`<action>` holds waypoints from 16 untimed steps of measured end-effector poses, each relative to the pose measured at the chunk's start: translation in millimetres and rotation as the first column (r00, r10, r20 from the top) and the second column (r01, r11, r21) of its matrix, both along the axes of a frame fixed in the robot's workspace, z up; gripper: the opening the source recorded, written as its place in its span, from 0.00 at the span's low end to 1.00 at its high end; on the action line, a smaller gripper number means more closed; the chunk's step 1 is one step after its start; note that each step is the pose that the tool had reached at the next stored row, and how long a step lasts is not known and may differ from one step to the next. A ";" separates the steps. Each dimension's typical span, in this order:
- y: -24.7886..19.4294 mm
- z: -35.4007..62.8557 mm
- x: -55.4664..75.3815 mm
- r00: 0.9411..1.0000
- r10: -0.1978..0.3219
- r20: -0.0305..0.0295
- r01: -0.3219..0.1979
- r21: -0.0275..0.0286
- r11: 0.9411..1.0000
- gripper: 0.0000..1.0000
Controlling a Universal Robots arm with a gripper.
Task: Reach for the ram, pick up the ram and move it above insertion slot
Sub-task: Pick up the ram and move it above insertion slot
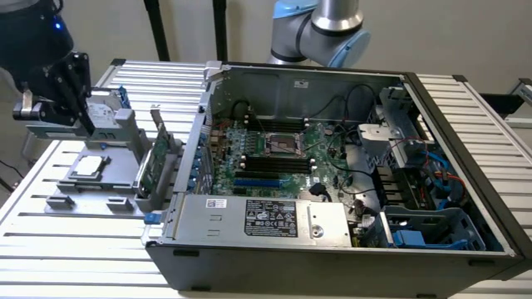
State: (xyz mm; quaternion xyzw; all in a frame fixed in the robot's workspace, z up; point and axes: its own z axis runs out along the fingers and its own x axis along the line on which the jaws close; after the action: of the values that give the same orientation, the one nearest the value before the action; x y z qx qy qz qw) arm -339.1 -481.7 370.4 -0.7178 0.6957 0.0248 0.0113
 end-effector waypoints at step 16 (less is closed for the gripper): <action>0.0 20.3 60.3 1.000 0.029 0.001 -0.029 0.060 0.998 0.13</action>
State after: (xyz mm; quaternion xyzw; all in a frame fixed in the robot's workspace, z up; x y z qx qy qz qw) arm -278.8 -481.7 390.7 -0.7272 0.6841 0.0458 0.0325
